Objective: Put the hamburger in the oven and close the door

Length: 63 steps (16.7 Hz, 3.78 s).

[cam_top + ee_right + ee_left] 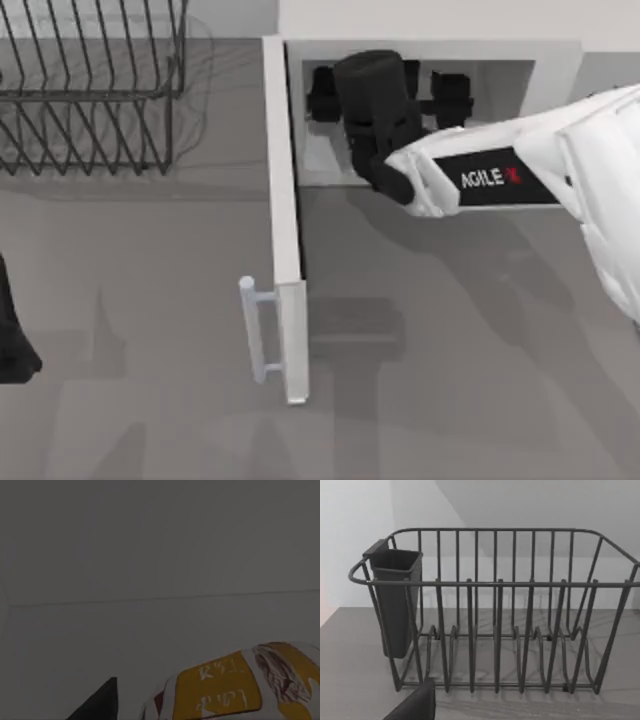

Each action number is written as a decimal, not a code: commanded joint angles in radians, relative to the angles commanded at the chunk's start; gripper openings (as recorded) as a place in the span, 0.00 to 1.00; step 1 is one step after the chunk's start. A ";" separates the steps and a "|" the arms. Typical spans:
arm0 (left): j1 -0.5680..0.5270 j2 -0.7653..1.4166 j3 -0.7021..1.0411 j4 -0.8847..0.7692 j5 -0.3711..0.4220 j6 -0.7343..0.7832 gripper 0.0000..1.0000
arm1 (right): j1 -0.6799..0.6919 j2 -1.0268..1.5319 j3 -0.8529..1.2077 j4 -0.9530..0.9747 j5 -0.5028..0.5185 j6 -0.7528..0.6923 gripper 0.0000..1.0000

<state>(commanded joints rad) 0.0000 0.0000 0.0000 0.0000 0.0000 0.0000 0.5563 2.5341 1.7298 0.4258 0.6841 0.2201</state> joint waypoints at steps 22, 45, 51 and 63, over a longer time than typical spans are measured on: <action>0.000 0.000 0.000 0.000 0.000 0.000 1.00 | 0.276 -0.437 -0.779 0.195 0.245 0.176 1.00; 0.000 0.000 0.000 0.000 0.000 0.000 1.00 | 0.059 -1.111 -1.068 -0.179 -0.109 0.112 1.00; 0.000 0.000 0.000 0.000 0.000 0.000 1.00 | -0.209 -1.769 -1.474 -0.293 -0.432 -0.019 1.00; 0.000 0.000 0.000 0.000 0.000 0.000 1.00 | -0.556 -2.534 -1.730 -0.426 -0.684 -0.220 1.00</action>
<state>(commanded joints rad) 0.0000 0.0000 0.0000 0.0000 0.0000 0.0000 0.0000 0.0000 0.0000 0.0000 0.0000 0.0000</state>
